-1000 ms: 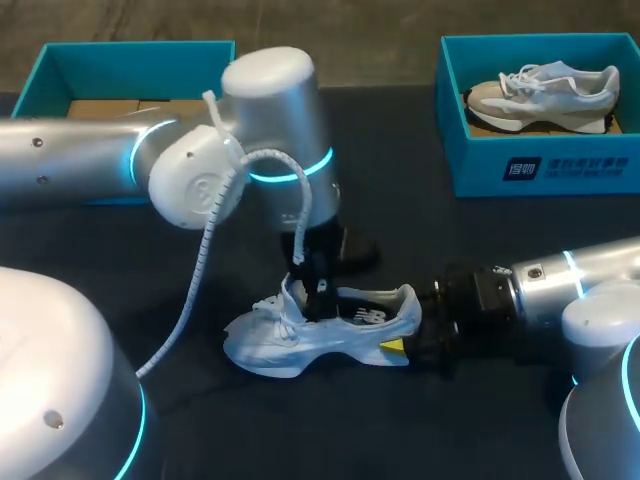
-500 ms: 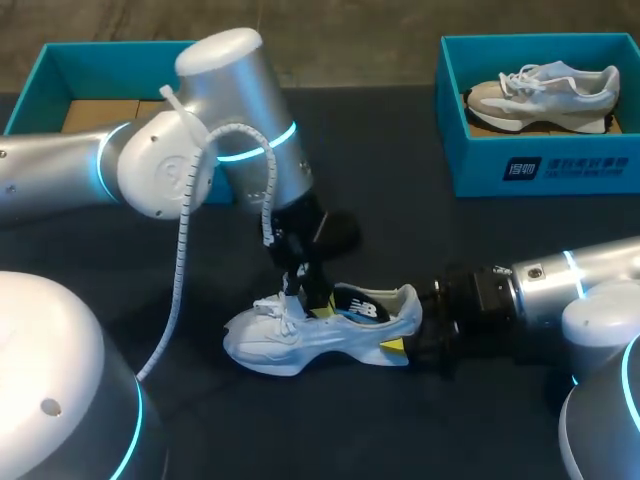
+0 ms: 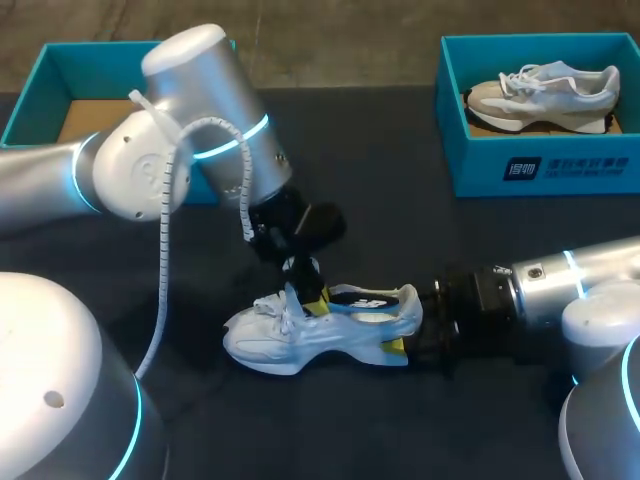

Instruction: Take the shoe out of the shoebox, open the shoe tongue, remove and reinsert the insole, then place the shoe into the shoebox

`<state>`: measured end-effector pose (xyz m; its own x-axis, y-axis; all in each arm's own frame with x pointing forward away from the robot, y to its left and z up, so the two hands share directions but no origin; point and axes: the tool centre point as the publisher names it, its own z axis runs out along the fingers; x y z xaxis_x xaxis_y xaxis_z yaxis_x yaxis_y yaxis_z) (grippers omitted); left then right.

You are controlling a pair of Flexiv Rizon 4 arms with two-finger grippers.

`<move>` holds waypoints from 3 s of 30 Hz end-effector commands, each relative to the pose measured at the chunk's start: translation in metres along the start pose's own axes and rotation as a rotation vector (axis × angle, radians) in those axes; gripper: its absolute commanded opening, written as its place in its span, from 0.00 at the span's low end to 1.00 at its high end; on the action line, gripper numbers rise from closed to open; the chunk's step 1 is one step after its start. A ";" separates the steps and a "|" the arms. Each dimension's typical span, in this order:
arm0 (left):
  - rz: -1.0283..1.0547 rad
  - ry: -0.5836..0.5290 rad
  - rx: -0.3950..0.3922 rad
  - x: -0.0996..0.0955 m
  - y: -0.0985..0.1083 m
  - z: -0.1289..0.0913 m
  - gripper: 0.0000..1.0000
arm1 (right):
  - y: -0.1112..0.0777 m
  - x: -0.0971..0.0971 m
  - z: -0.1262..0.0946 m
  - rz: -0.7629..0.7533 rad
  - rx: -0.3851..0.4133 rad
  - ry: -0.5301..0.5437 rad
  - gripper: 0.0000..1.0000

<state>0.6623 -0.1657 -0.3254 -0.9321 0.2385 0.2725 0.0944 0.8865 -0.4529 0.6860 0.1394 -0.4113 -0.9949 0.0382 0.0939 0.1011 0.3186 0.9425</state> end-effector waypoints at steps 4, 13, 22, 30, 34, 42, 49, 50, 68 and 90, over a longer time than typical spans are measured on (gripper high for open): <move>-0.053 -0.059 -0.016 -0.006 -0.011 0.004 0.00 | 0.000 0.000 0.001 0.001 0.003 -0.002 0.00; -0.100 -0.095 -0.013 -0.014 -0.016 0.007 0.00 | 0.000 0.000 0.001 0.001 0.003 -0.002 0.00; -0.159 -0.148 -0.015 -0.021 -0.016 0.005 0.00 | 0.000 0.000 0.001 0.001 0.003 -0.002 0.00; -0.176 -0.181 -0.038 -0.022 -0.017 0.009 0.02 | 0.000 0.000 0.001 0.001 0.003 -0.002 0.00; -0.168 -0.201 -0.050 -0.020 -0.019 0.008 0.13 | 0.000 0.000 0.001 0.001 0.003 -0.002 0.00; -0.144 -0.251 -0.067 -0.018 -0.026 0.002 0.41 | 0.000 0.000 0.001 0.001 0.003 -0.002 0.00; -0.100 -0.280 -0.071 -0.009 -0.035 -0.005 0.55 | 0.000 0.000 0.001 0.001 0.003 -0.002 0.00; -0.090 -0.286 -0.073 -0.006 -0.036 -0.006 0.57 | 0.000 0.000 0.001 0.001 0.003 -0.002 0.00; 0.003 -0.427 -0.135 0.019 -0.053 -0.001 0.54 | 0.000 0.000 0.001 0.001 0.003 -0.002 0.00; -0.007 -0.556 -0.191 0.007 -0.071 0.016 0.32 | 0.000 0.000 0.001 0.001 0.003 -0.002 0.00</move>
<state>0.6435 -0.2298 -0.3023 -0.9720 0.0352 -0.2321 0.1021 0.9538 -0.2826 0.6865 0.1393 -0.4118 -0.9948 0.0382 0.0940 0.1013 0.3190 0.9423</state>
